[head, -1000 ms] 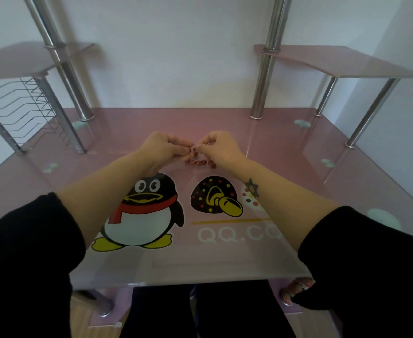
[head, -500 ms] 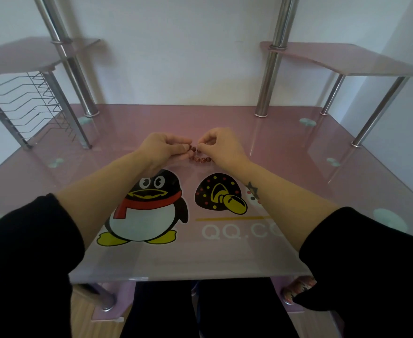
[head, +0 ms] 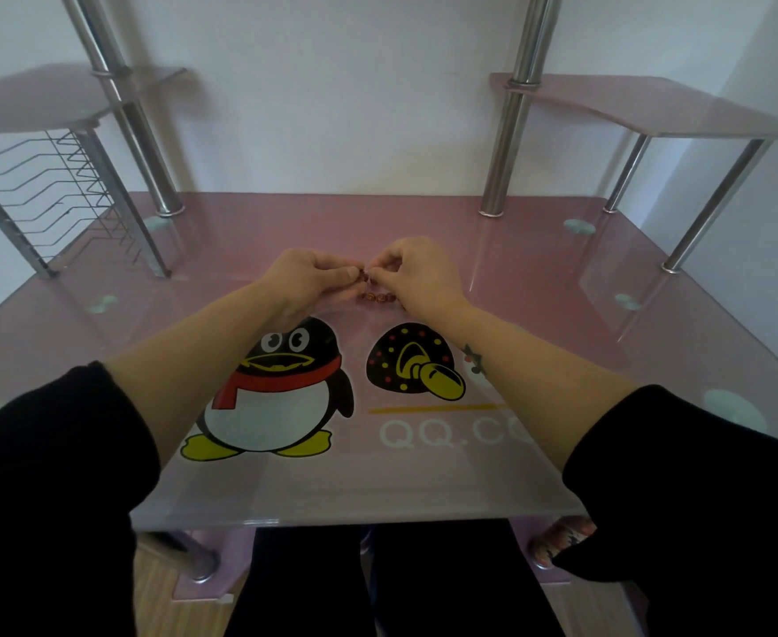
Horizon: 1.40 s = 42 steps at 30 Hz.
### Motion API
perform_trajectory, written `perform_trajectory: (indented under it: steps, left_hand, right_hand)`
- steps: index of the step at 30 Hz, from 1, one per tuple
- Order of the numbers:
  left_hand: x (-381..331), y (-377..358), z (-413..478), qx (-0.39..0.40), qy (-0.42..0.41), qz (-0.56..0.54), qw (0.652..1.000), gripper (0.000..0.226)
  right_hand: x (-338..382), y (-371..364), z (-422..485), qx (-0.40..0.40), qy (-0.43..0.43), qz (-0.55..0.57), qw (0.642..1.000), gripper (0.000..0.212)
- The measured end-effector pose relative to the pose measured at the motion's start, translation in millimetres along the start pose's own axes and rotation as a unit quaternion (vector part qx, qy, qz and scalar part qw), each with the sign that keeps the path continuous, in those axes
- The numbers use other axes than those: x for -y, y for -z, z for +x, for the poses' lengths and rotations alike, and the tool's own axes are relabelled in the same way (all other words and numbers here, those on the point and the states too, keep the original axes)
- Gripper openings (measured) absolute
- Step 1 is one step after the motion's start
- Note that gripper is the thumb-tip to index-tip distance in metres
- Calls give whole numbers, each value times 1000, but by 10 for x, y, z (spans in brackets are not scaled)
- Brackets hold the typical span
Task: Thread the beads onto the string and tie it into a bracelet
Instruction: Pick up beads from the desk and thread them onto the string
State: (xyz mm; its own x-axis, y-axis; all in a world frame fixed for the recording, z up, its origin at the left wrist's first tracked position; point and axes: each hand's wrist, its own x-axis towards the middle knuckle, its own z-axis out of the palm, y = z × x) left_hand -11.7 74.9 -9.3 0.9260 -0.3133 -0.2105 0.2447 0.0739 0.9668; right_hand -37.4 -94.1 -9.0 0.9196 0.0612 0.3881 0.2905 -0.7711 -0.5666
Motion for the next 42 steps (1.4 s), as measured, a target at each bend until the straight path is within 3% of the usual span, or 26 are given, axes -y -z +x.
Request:
perform_trajectory:
  steps: [15,21,31,38,42]
  left_hand:
    - [0,-39,0,3,-3,12,1000,17]
    - [1,-16,-1,4,1,10,1000,21]
    - [25,8,26,4,-2,28,1000,23]
    - [15,15,-2,9,-6,16,1000,41]
    - [22,5,-13,4,-12,7,1000,30]
  right_hand:
    - [18,3,-8,14,2,-6,1000,9]
    - [8,16,-32,28,2,47,998,7]
    - [15,-1,-53,54,-9,102,993,23]
    - [6,-4,-57,68,-5,133,989,23]
    - [11,0,-48,73,-15,131,989,18]
